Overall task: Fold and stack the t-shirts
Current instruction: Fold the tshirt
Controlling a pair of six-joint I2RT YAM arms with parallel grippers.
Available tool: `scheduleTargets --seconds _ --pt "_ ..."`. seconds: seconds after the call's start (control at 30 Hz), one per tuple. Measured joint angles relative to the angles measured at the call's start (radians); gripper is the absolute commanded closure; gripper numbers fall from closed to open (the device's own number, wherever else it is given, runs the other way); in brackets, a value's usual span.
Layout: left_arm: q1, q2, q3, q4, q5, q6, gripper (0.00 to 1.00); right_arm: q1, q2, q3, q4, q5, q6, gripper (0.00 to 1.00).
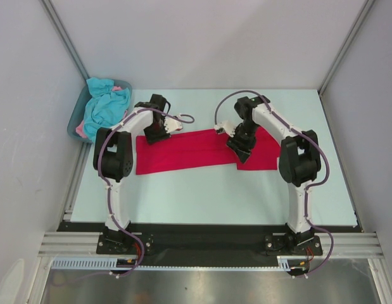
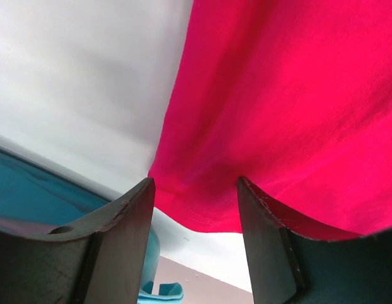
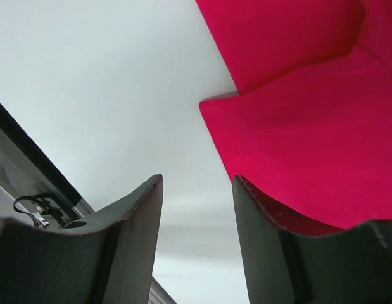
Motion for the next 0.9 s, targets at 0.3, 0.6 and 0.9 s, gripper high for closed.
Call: scheduleTargets --seconds 0.3,0.6,0.9 --pt "0.0 0.0 0.0 0.012 -0.003 0.0 0.39 -0.139 0.052 0.071 0.086 0.089 0.13 0.55" --pt "0.0 0.0 0.0 0.034 -0.004 -0.001 0.4 -0.284 0.202 0.216 0.3 0.222 0.343 0.91" --pt "0.0 0.0 -0.002 0.044 -0.005 -0.001 0.4 -0.281 0.248 0.33 0.367 0.251 0.402 0.78"
